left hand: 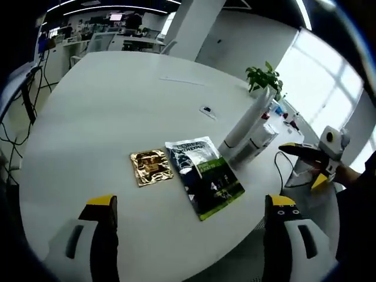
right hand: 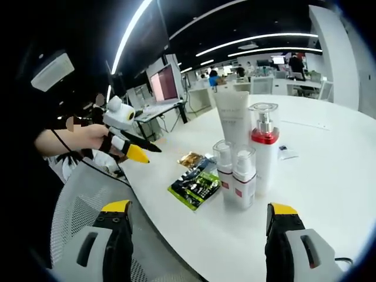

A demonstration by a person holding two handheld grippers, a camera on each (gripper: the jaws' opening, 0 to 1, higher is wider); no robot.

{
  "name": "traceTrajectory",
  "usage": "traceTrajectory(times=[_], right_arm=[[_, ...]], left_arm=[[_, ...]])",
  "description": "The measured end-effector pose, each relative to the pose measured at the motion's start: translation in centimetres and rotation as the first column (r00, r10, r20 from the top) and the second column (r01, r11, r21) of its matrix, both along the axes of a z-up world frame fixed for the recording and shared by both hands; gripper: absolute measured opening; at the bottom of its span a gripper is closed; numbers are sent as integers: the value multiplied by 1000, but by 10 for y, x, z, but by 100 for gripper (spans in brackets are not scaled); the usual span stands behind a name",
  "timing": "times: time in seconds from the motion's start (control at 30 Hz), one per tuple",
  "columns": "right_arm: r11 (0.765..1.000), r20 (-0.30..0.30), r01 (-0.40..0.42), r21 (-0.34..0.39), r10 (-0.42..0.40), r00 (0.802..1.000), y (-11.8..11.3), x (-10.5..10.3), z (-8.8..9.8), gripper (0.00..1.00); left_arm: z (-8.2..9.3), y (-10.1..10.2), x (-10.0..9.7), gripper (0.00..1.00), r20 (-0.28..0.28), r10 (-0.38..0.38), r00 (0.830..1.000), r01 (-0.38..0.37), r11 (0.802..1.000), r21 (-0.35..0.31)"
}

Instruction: Arrange the skincare products in the storage area until every visible bottle or jar stands upright without overlapping.

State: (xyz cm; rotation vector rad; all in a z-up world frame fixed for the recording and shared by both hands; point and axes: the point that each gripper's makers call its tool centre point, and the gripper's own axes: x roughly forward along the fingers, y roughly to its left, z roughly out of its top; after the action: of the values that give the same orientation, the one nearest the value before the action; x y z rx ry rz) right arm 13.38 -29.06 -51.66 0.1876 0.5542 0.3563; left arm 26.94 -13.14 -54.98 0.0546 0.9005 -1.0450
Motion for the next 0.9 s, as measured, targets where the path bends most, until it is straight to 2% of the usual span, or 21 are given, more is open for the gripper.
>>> traceTrajectory(times=[0.13, 0.3, 0.43, 0.5, 0.67, 0.7, 0.8, 0.9], right_arm=[[1000, 1, 1, 0, -1, 1000, -1, 0, 0, 98], [1000, 1, -3, -2, 3, 1000, -1, 0, 0, 98], [1000, 5, 16, 8, -16, 1000, -5, 0, 1, 98], [1000, 8, 25, 16, -25, 1000, -7, 0, 2, 98], [999, 0, 31, 21, -31, 1000, -7, 0, 1, 97], [999, -1, 29, 19, -29, 1000, -7, -1, 1, 97], [1000, -7, 23, 14, -23, 1000, -6, 0, -1, 97], [1000, -14, 19, 12, -19, 1000, -5, -1, -2, 97]], left_arm=[[5, -1, -11, 99, 35, -15, 999, 16, 1000, -22], [3, -3, -16, 99, 41, 4, 999, -3, 1000, -25], [7, -8, -17, 99, 48, 21, 999, -18, 998, -58], [4, -9, -17, 99, 62, 26, 998, -23, 999, -49], [-7, -9, -27, 98, 50, 28, 998, -26, 998, -50], [-11, -7, -29, 98, 32, 25, 999, -24, 999, -26], [-2, -14, -25, 98, 87, 10, 996, -6, 999, -46], [-7, -12, -24, 97, 54, 31, 998, -28, 998, -60]])
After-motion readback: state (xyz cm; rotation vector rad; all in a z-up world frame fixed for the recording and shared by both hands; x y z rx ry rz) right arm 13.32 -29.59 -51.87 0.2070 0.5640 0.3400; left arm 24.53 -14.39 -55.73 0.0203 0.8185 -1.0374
